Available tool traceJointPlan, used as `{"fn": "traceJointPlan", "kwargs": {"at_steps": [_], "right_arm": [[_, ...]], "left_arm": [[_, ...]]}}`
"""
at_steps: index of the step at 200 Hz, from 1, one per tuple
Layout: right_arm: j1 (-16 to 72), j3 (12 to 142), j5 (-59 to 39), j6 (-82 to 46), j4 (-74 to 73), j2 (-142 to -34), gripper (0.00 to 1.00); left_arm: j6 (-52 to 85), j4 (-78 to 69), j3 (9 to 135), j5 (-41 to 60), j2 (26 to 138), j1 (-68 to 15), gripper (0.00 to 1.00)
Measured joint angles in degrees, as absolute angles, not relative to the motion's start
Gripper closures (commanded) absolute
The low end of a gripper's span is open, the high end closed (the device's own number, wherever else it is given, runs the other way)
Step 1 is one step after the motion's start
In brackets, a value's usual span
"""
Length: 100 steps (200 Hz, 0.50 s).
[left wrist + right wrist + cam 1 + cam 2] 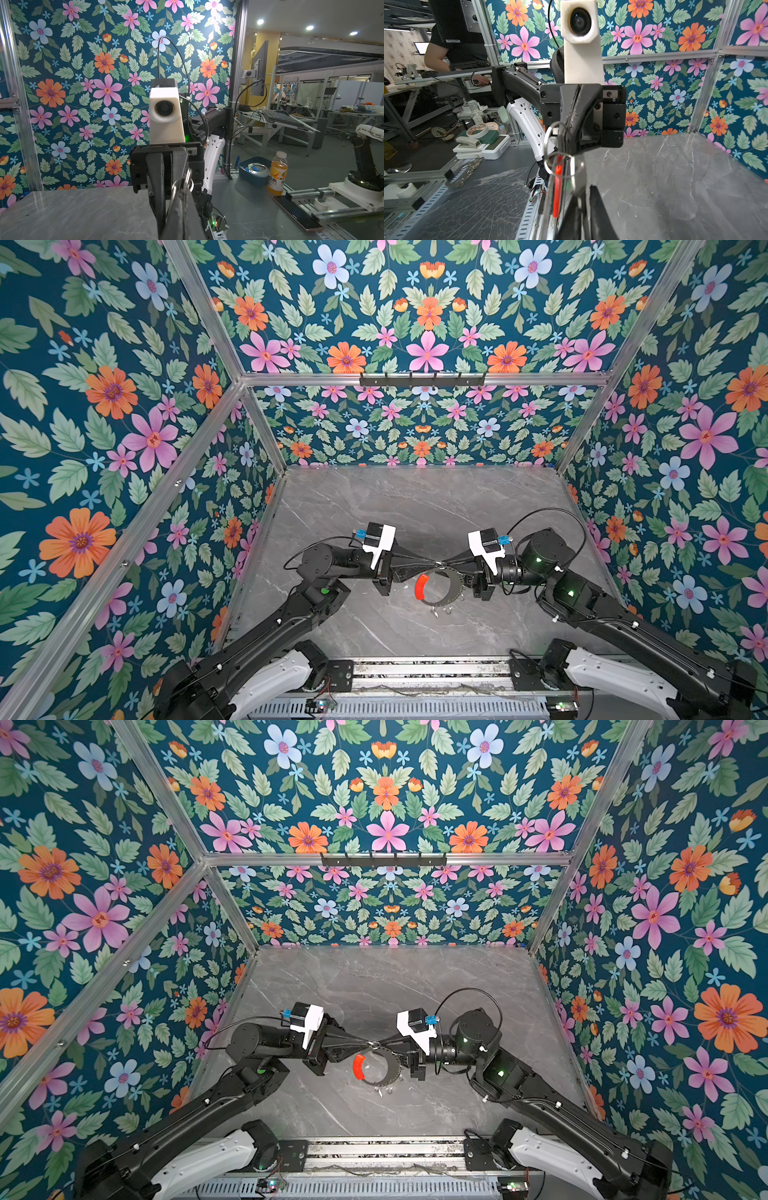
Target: Remove the keys from the keyring
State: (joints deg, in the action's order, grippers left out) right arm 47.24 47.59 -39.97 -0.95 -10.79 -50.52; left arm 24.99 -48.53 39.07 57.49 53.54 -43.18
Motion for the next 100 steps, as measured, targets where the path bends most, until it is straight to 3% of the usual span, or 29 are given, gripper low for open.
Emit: {"fn": "traceJointPlan", "kwargs": {"at_steps": [20,100], "right_arm": [[47.3,47.9,-38.4,0.2,-9.0,-49.0,1.00],[48.6,49.4,-33.5,3.8,-2.4,-47.2,1.00]], "left_arm": [[23.7,-45.5,39.6,56.7,52.5,-43.1,1.00],[19.3,-35.7,40.6,54.1,49.5,-43.2,1.00]]}}
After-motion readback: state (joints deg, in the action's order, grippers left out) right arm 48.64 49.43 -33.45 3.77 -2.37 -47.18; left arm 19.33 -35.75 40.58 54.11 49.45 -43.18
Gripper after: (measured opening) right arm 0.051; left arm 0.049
